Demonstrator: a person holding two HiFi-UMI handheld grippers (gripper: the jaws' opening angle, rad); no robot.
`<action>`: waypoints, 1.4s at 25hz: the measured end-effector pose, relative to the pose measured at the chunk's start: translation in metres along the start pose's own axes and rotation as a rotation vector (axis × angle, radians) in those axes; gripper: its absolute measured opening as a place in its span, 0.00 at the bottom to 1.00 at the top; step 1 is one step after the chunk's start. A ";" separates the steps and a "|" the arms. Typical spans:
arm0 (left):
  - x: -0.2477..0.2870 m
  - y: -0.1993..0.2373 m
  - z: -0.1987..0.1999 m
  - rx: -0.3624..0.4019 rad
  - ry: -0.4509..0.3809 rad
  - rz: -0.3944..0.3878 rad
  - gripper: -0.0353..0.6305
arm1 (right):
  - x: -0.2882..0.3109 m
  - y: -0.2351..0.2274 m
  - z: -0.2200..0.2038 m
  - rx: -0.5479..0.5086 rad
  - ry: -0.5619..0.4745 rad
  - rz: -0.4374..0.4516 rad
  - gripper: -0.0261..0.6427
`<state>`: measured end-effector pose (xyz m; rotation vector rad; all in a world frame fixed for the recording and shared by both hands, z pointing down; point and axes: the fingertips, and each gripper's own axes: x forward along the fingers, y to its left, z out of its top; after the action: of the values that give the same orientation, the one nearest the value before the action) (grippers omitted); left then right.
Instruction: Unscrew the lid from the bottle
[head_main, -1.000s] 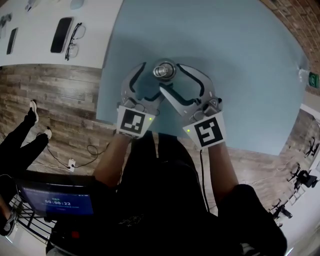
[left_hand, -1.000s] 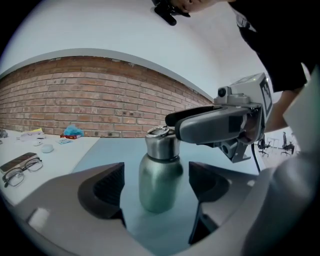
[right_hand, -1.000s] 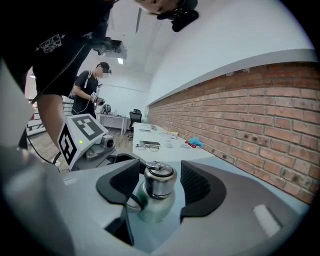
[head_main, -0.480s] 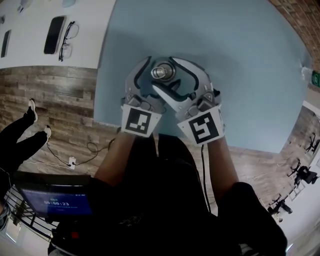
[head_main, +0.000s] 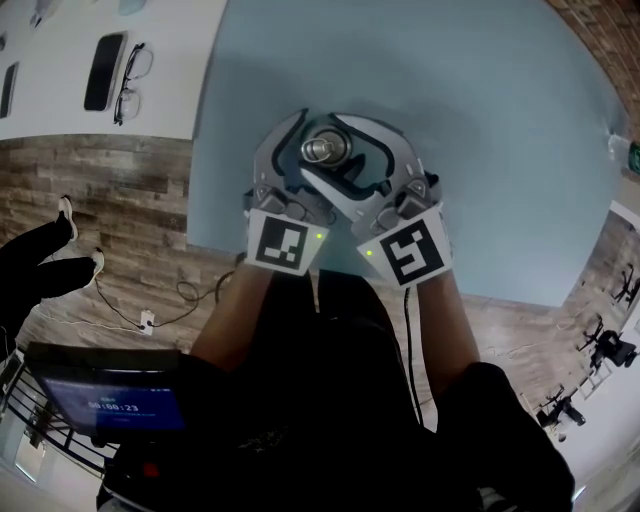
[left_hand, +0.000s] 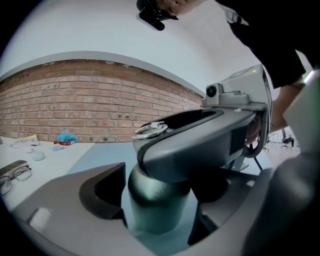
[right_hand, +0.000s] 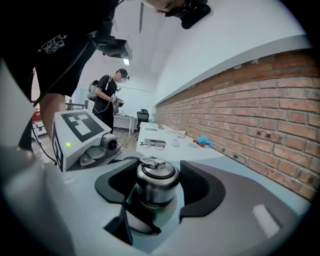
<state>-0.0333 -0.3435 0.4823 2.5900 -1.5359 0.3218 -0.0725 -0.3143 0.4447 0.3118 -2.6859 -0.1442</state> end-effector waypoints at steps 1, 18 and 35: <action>0.000 0.000 0.000 0.001 0.000 -0.002 0.61 | 0.000 0.000 0.000 0.006 -0.009 0.004 0.44; -0.002 -0.006 0.004 0.064 -0.017 -0.207 0.60 | -0.007 -0.002 0.009 0.068 -0.166 0.214 0.44; -0.003 -0.011 0.004 0.116 0.013 -0.540 0.60 | -0.006 -0.003 0.018 0.035 -0.184 0.591 0.44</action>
<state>-0.0249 -0.3369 0.4780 2.9440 -0.7775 0.3726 -0.0745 -0.3147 0.4258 -0.5100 -2.8339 0.0574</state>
